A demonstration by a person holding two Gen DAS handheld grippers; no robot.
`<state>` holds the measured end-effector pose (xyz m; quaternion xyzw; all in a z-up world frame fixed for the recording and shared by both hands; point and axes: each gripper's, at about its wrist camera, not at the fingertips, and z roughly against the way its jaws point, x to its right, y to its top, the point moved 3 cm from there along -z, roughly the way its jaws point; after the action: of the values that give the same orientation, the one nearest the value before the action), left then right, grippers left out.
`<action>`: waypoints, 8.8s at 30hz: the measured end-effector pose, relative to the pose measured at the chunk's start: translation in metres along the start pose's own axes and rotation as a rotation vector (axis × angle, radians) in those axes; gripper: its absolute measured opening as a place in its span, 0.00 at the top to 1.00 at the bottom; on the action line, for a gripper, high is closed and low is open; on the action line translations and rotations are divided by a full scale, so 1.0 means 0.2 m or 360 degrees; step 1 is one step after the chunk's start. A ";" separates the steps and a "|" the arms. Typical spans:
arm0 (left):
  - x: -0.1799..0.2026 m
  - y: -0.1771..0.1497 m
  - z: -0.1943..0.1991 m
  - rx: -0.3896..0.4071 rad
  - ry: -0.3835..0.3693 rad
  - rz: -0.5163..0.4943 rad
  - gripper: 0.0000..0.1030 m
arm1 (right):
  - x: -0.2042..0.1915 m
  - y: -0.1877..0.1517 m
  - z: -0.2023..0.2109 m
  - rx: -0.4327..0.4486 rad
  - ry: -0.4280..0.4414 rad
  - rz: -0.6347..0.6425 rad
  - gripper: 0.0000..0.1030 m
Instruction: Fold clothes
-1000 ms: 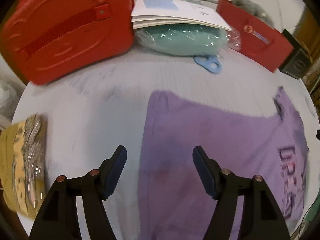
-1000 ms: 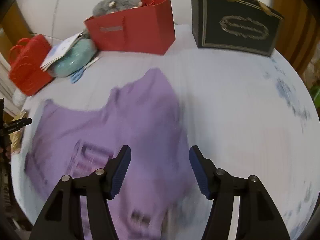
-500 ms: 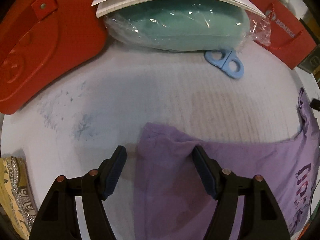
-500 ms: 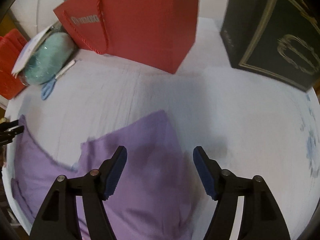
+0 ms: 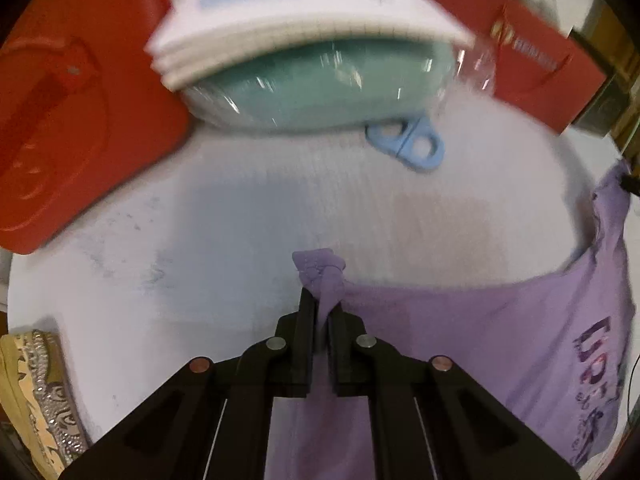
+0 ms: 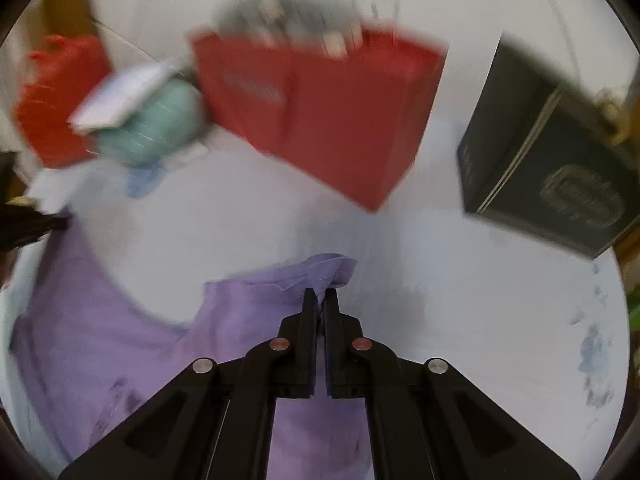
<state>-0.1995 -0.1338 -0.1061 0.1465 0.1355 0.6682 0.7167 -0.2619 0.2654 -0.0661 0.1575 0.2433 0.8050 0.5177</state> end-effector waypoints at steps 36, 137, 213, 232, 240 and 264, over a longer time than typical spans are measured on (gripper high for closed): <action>-0.17 -0.37 0.11 -0.0101 -0.0149 0.0293 0.57 | 0.12 -0.55 0.11 -0.0267 0.0142 -0.0751 0.47; 0.03 -1.04 0.35 -0.0017 0.0067 -0.0016 0.37 | -0.56 -1.66 0.77 -0.0208 0.0108 -0.0543 0.26; -0.11 -0.50 0.16 -0.0086 0.0023 0.0261 0.95 | -0.17 -0.96 0.35 -0.0265 -0.0071 -0.0521 0.97; -0.12 -0.46 0.41 0.0070 0.0054 0.0206 0.42 | -0.02 -0.92 0.58 -0.0178 -0.0087 -0.0503 0.53; -0.12 -0.30 0.13 -0.0030 0.0019 0.0194 0.43 | 0.05 -0.80 0.35 -0.0233 -0.0090 -0.0534 0.43; 0.01 -0.31 0.23 0.0118 0.0051 0.0099 0.52 | -0.07 -0.60 0.26 -0.0156 0.0261 -0.0568 0.95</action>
<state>-0.1241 -0.1374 -0.0881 0.1662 0.1670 0.6869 0.6875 -0.1401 0.3058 -0.0896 0.0204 0.2693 0.7216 0.6375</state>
